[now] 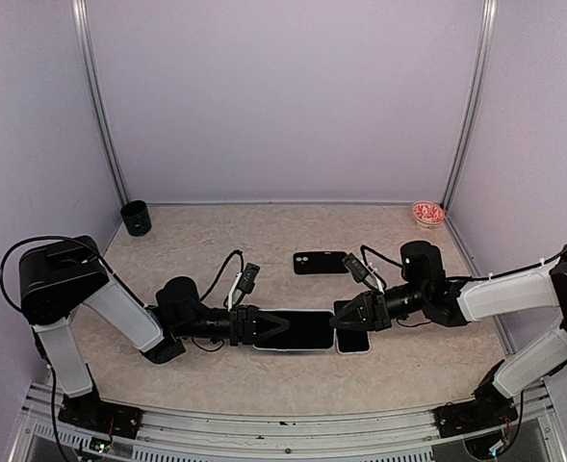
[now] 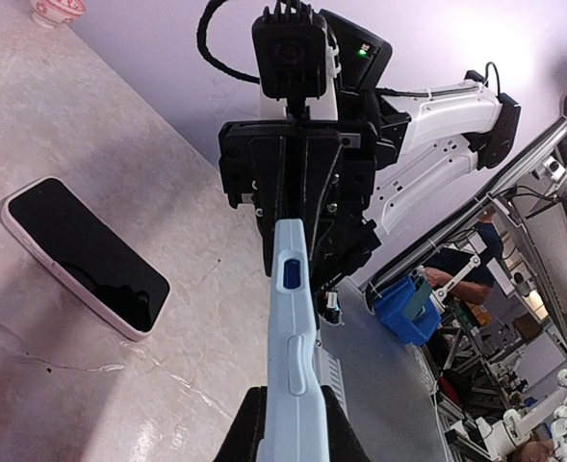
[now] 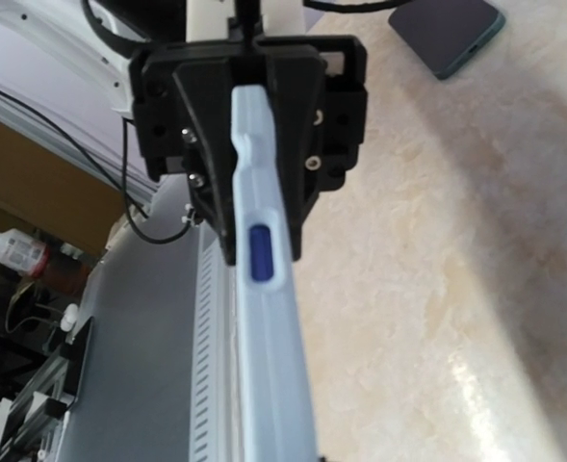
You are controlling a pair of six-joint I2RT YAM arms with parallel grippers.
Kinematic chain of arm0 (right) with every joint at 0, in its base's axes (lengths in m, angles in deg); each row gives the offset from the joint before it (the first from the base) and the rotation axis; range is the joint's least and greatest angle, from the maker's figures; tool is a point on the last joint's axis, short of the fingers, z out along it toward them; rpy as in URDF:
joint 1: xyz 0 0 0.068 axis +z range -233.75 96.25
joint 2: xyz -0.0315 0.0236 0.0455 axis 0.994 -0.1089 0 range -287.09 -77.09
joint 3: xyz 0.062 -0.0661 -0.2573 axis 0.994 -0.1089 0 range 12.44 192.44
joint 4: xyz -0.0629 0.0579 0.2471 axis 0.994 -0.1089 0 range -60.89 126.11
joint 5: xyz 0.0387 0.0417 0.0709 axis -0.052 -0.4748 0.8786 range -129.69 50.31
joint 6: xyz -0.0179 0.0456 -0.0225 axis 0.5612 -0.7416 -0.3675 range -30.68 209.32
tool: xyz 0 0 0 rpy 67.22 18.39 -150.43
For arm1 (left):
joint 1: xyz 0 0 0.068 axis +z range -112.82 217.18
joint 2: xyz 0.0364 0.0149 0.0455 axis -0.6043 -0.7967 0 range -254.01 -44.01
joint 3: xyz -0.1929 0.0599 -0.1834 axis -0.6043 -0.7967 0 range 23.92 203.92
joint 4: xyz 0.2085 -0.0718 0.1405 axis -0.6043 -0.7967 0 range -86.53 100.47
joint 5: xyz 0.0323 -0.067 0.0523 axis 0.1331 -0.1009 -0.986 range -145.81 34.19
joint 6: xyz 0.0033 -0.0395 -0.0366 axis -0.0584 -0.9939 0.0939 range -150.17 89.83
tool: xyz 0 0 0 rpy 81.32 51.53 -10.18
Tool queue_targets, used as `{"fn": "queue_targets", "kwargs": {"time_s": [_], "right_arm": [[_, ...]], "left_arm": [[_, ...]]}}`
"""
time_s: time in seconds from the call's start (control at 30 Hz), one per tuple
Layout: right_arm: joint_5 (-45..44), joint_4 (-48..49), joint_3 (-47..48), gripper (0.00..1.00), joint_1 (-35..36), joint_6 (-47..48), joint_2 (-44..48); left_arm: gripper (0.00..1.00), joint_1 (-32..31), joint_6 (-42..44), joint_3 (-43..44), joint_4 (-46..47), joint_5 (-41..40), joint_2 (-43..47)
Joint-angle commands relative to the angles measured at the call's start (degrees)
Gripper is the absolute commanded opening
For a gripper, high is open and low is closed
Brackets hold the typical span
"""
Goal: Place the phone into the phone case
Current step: Press the corner of the phone case at the bottom right corner of the phone case.
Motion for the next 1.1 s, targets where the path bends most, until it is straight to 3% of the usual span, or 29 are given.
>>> {"fn": "queue_targets", "kwargs": {"time_s": [0.0,0.1,0.2,0.33,0.57,1.07], "right_arm": [[-3.0,-1.6,2.0,0.0,-0.1,1.6,0.9],[-3.5,-1.9,2.0,0.0,-0.1,1.9,1.3],[-3.5,-1.7,1.9,0.01,-0.2,1.8,1.1],[-3.2,-0.6,1.3,0.15,-0.2,1.3,0.8],[-2.8,0.5,0.3,0.27,0.0,0.5,0.9],[-3.7,3.9,-0.3,0.34,3.4,-1.4,-2.4]], "left_arm": [[0.08,-0.4,1.5,2.0,1.8,0.0,1.4],[0.11,-0.5,1.3,1.7,2.1,0.0,1.3],[0.04,-0.4,1.1,1.6,3.1,0.0,0.9],[0.0,-0.5,0.5,1.3,4.7,0.1,0.3],[0.0,-0.5,1.4,-0.1,6.2,-1.5,1.2],[0.0,-0.5,2.9,-2.5,8.2,-5.1,4.7]]}}
